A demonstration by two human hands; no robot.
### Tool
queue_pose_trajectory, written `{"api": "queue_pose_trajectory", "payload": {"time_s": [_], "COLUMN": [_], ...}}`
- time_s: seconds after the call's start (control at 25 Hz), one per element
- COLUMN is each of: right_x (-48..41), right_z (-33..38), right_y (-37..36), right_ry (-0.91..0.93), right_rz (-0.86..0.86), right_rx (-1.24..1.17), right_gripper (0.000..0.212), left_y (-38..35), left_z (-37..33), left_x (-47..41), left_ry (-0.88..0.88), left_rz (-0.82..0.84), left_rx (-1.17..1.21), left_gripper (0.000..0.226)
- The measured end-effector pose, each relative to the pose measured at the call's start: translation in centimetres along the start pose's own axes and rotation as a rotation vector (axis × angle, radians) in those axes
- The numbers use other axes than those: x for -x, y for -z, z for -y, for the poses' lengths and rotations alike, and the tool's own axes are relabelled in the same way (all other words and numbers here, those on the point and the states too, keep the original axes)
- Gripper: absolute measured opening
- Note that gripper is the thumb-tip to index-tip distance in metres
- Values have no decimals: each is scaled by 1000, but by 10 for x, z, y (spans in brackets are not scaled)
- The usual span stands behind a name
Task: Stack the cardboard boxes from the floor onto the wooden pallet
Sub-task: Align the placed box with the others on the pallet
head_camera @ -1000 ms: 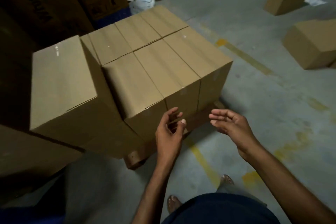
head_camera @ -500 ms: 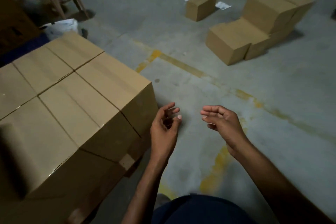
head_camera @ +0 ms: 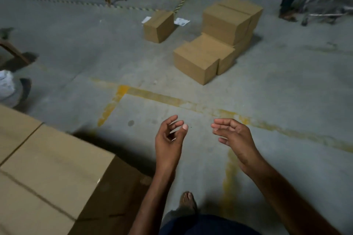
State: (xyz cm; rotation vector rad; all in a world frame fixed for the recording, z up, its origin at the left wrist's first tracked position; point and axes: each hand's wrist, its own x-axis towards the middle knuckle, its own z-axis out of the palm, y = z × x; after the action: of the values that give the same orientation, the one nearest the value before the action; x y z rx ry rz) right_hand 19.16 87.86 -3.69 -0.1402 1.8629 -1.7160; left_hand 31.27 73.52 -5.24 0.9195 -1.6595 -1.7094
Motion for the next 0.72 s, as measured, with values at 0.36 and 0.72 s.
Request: {"api": "queue_pose_trajectory", "payload": {"time_s": [0.36,0.72], "right_x": [-203,-493], "right_z": [77,175], "right_y": [21,87], "right_ry": [-7,14], "right_rz": [-161,-38], "right_rx": [-61,24], "right_gripper": [24,23], "left_y": [-114,-278], "left_z": [-20,-15], "left_x": [-222,-443], "left_ry": [31,96], "left_rz": [98,-11], "left_rx": [10,16], "left_gripper": [29,23]}}
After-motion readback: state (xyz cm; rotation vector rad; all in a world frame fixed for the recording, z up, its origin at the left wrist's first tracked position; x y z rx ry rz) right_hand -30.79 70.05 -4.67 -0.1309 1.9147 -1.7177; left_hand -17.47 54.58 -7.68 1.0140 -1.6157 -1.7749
